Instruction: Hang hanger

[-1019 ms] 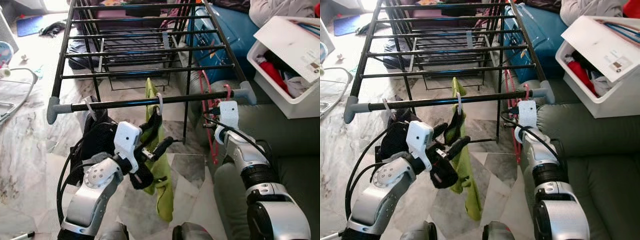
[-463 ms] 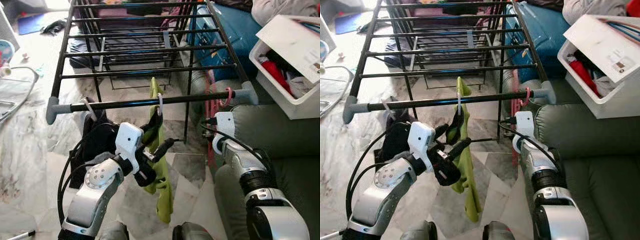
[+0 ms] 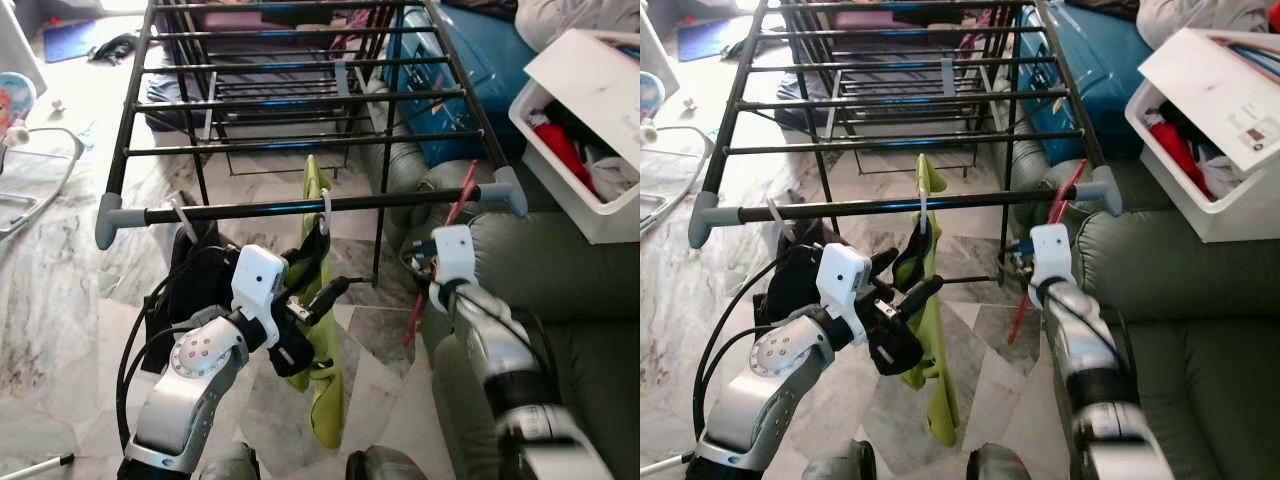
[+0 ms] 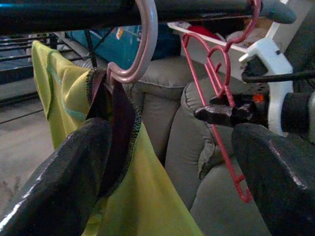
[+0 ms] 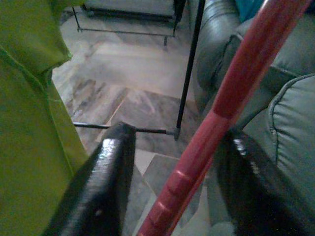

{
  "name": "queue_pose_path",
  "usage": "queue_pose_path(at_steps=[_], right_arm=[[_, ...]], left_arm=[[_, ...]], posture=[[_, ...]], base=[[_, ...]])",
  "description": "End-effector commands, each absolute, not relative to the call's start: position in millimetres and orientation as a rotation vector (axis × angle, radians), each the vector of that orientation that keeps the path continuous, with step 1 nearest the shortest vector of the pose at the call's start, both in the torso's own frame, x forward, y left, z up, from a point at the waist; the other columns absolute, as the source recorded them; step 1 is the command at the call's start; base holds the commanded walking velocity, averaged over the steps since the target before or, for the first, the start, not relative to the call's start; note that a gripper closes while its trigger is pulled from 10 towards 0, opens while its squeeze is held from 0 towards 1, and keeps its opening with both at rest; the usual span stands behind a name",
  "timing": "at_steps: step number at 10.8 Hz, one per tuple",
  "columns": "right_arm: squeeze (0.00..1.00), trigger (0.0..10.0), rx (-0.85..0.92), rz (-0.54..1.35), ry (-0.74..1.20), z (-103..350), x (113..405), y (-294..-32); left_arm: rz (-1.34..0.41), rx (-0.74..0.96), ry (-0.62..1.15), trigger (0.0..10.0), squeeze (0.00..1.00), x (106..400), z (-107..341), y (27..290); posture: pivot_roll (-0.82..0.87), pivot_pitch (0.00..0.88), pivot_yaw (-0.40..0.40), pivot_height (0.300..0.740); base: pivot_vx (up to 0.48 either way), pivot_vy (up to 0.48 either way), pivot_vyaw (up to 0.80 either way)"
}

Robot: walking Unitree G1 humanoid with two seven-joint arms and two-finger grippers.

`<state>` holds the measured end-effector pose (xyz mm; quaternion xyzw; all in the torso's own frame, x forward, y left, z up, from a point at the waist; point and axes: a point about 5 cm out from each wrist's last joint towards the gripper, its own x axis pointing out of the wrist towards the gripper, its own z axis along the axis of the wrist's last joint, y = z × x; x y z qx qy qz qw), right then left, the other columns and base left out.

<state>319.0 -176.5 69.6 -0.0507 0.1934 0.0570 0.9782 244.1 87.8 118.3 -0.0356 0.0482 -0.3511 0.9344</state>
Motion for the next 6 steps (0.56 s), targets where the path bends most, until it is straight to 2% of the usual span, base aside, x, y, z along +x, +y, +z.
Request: queue_pose_path(at_steps=[1, 3, 6], right_arm=[[1.00, 10.0, -0.111, 0.115, 0.364, 75.5, 316.9, -173.6], [1.00, 10.0, -0.122, 0.084, 0.345, 76.5, 297.4, -173.5], [1.00, 10.0, -0.116, 0.057, 0.356, 76.0, 285.7, -173.1]], left_arm=[[-0.720, -0.065, 0.111, 10.0, 0.00, 242.0, 116.8, 86.7], [-0.722, -0.067, 0.113, 10.0, 0.00, 242.4, 115.9, 85.3], [-0.729, -0.068, 0.115, 10.0, 0.00, 242.6, 115.3, 83.3]], posture=[[0.00, 0.083, -0.020, 0.740], [0.00, 0.082, -0.022, 0.740], [-0.01, 0.080, -0.023, 0.740]], base=[[0.000, 0.000, 0.00], [0.000, 0.000, 0.00], [0.000, 0.000, 0.00]])
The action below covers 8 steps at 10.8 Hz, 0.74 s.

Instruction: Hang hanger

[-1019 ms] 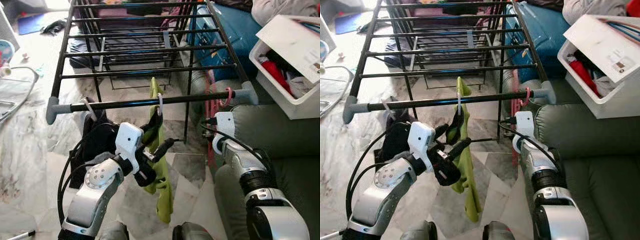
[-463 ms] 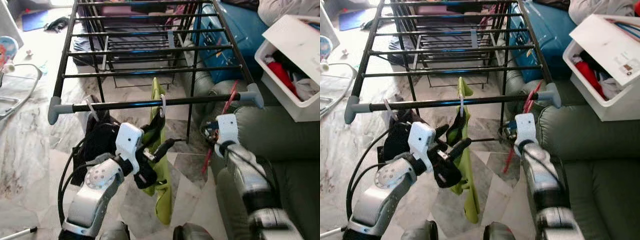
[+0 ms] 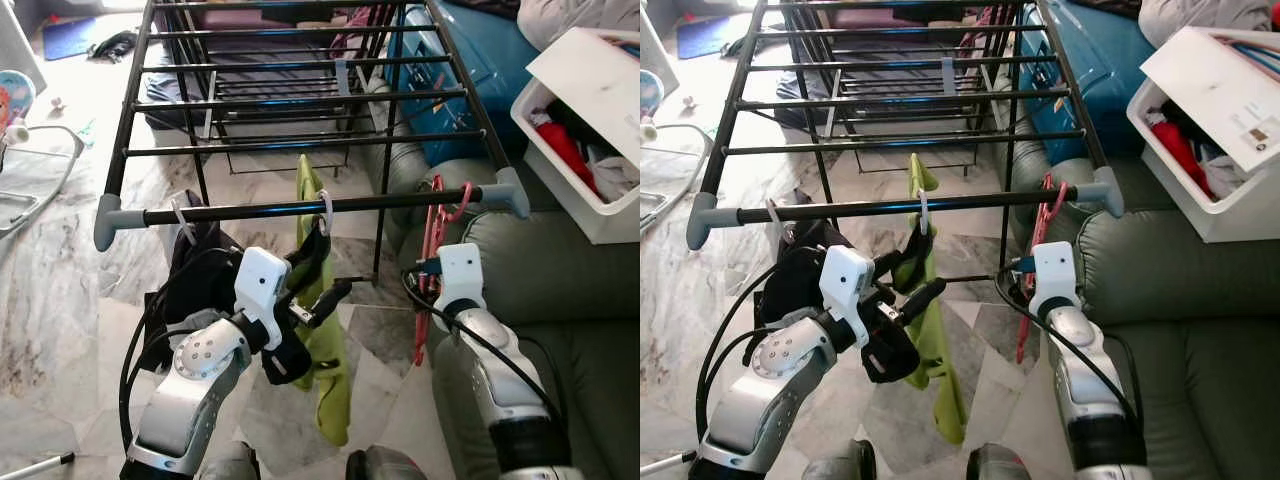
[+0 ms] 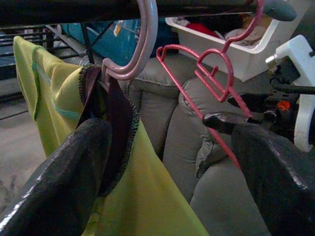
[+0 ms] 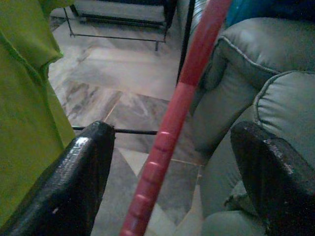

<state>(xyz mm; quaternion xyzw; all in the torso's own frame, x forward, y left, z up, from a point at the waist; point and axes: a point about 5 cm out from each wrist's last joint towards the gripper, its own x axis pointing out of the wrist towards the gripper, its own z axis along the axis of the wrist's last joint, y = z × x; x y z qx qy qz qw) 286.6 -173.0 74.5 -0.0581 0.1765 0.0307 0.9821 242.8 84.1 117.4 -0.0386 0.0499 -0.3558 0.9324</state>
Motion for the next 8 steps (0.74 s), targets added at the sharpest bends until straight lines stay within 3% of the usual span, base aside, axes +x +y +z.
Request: queue_pose_path(at_steps=[1, 5, 8], right_arm=[[1.00, 10.0, -0.118, 0.046, 0.335, 79.9, 284.4, -173.8], [1.00, 10.0, -0.129, -0.038, 0.252, 83.5, 259.5, -177.8], [1.00, 10.0, -0.159, 0.006, 0.115, 99.5, 242.3, -170.8]], left_arm=[[-0.726, -0.067, 0.114, 10.0, 0.00, 243.4, 115.4, 84.2], [-0.623, -0.032, 0.142, 10.0, 0.00, 237.7, 105.0, 95.8], [-0.574, -0.009, 0.127, 10.0, 0.00, 238.1, 105.3, 99.6]], posture=[[-0.01, 0.077, -0.025, 0.740], [-0.01, 0.056, -0.020, 0.740], [-0.02, 0.054, -0.027, 0.740]], base=[[0.000, 0.000, 0.00], [0.000, 0.000, 0.00], [0.000, 0.000, 0.00]])
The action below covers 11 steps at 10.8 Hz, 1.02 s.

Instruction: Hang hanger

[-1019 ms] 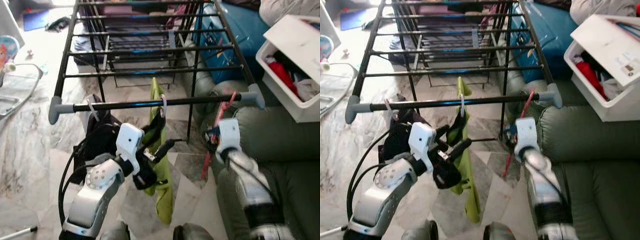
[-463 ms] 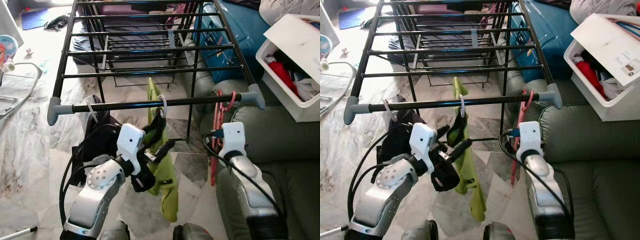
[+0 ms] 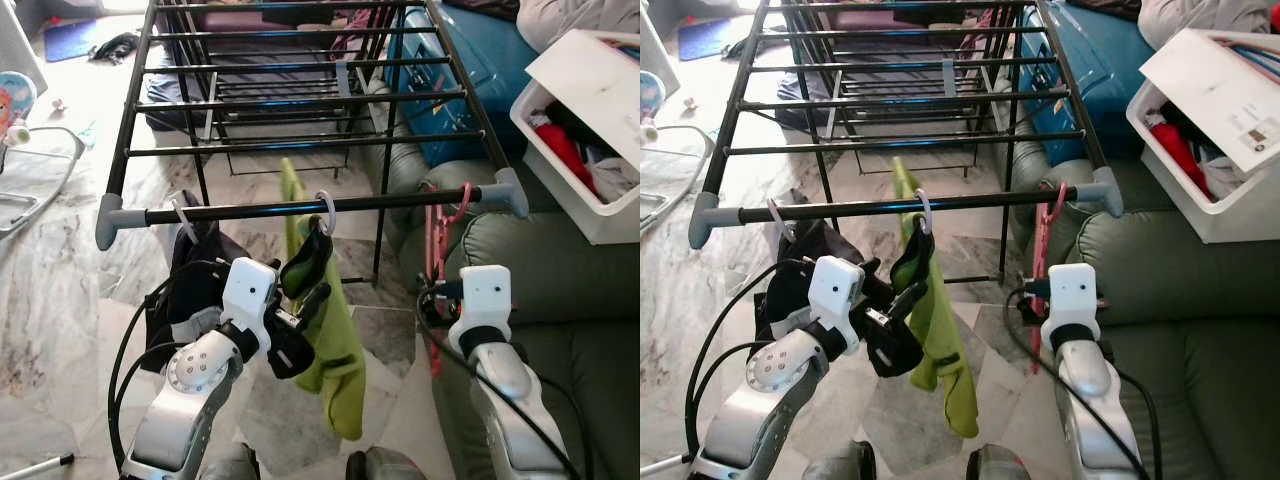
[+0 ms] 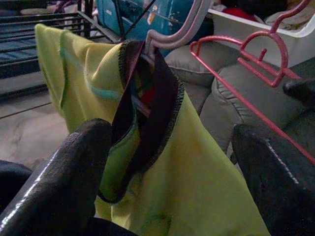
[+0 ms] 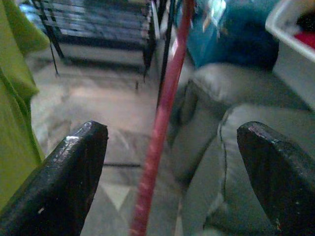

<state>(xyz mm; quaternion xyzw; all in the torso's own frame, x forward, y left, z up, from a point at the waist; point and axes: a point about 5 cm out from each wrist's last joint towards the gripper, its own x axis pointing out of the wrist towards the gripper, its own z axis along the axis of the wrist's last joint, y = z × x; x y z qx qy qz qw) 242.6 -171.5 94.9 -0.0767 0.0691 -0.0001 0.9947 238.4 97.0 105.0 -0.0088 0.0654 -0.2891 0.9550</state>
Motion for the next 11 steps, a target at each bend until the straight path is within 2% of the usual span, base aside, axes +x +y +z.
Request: queue_pose_path(at_steps=[1, 4, 11], right_arm=[[1.00, 10.0, -0.152, 0.007, 0.107, 102.0, 243.6, -169.0], [1.00, 10.0, -0.146, -0.004, 0.093, 103.8, 251.4, -167.3], [1.00, 10.0, -0.139, -0.026, 0.093, 105.4, 258.7, -168.7]], left_arm=[[-0.576, -0.003, 0.115, 10.0, 0.00, 240.5, 107.5, 98.2], [-0.569, 0.007, 0.099, 10.0, 0.00, 245.6, 111.1, 96.3], [-0.574, 0.001, 0.099, 10.0, 0.00, 248.1, 112.2, 93.8]], posture=[[-0.02, 0.062, -0.031, 0.740], [-0.02, 0.063, -0.029, 0.740], [-0.02, 0.074, -0.035, 0.740]], base=[[0.000, 0.000, 0.00], [0.000, 0.000, 0.00], [-0.343, 0.000, 0.00]])
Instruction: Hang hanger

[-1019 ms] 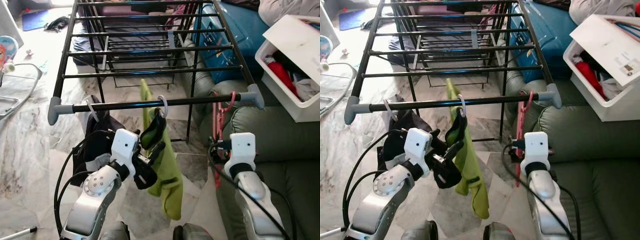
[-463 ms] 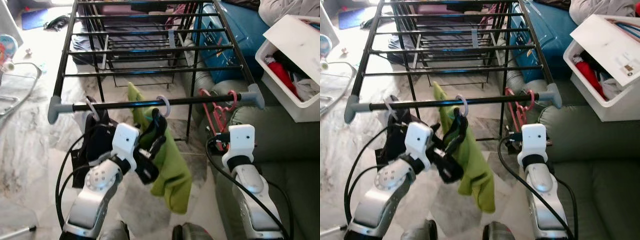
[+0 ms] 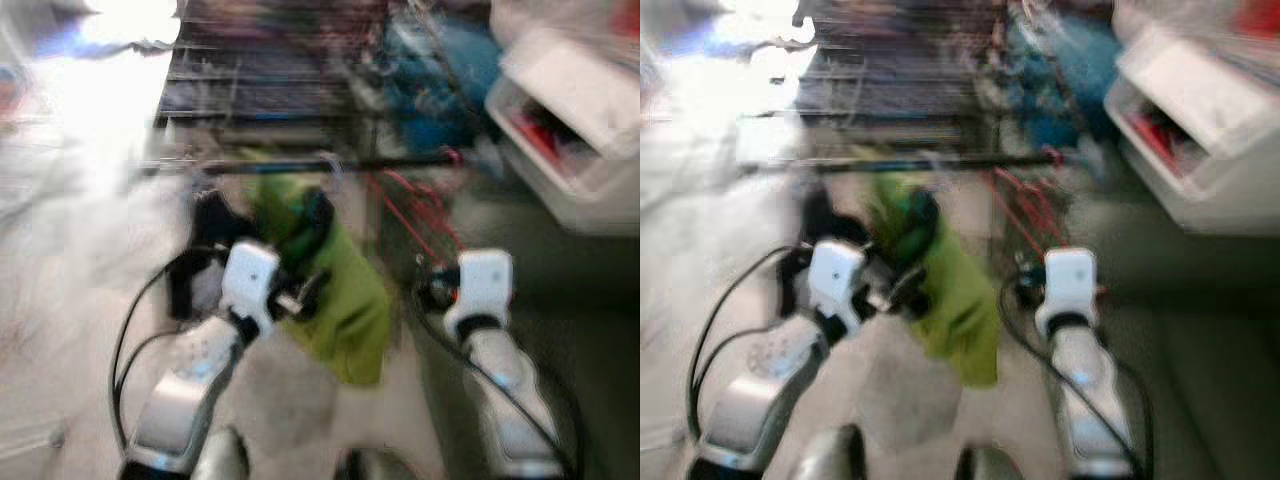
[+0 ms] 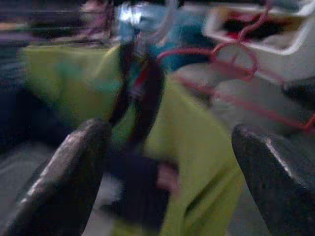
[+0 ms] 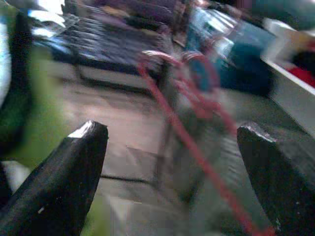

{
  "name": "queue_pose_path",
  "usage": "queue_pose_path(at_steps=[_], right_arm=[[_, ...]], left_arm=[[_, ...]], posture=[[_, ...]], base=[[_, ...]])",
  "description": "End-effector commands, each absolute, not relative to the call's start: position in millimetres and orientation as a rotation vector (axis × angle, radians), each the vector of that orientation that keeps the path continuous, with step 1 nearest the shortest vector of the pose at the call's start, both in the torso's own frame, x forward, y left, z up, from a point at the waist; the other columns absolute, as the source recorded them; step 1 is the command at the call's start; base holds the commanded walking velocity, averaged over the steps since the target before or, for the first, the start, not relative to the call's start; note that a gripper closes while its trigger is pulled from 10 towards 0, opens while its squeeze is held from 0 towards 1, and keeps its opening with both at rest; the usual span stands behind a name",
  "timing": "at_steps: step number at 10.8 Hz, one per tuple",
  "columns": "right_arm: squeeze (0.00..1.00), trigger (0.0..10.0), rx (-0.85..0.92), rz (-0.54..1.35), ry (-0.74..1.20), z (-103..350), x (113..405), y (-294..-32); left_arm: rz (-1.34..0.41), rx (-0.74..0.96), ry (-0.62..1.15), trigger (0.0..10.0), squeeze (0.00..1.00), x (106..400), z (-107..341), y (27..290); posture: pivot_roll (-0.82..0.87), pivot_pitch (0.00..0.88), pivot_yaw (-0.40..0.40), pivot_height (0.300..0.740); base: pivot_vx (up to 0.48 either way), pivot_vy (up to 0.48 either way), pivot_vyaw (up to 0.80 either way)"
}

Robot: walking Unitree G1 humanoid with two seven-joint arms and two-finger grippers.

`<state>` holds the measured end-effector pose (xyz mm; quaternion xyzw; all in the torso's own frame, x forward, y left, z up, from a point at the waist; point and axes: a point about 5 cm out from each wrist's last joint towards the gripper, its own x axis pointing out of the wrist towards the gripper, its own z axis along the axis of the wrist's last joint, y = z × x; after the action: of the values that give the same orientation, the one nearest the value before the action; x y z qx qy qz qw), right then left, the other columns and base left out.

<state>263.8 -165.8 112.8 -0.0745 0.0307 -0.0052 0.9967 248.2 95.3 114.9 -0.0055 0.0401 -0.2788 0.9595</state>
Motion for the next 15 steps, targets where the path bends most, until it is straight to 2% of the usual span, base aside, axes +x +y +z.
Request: queue_pose_path(at_steps=[1, 10, 12, 15], right_arm=[[1.00, 10.0, -0.136, -0.023, 0.085, 107.1, 260.4, -166.3], [1.00, 10.0, -0.122, 0.049, 0.024, 117.2, 274.8, -151.6], [1.00, 10.0, -0.135, 0.085, 0.007, 120.0, 276.6, -146.0], [1.00, 10.0, -0.119, 0.111, -0.001, 121.2, 278.2, -142.3]], left_arm=[[-0.574, 0.003, 0.099, 10.0, 0.00, 248.2, 112.3, 94.4], [-0.570, -0.005, 0.102, 10.0, 0.00, 246.9, 109.9, 89.5], [-0.570, -0.001, 0.098, 10.0, 0.00, 248.6, 110.9, 89.4], [-0.542, 0.011, 0.080, 10.0, 0.00, 251.4, 113.1, 90.6]], posture=[[-0.01, 0.075, -0.033, 0.740], [0.00, 0.072, -0.051, 0.740], [0.00, 0.084, -0.052, 0.740], [0.00, 0.090, -0.051, 0.740]], base=[[-0.330, 0.000, 0.00], [-0.310, 0.000, 0.00], [-0.289, 0.000, 0.69], [0.000, 0.000, 0.80]])
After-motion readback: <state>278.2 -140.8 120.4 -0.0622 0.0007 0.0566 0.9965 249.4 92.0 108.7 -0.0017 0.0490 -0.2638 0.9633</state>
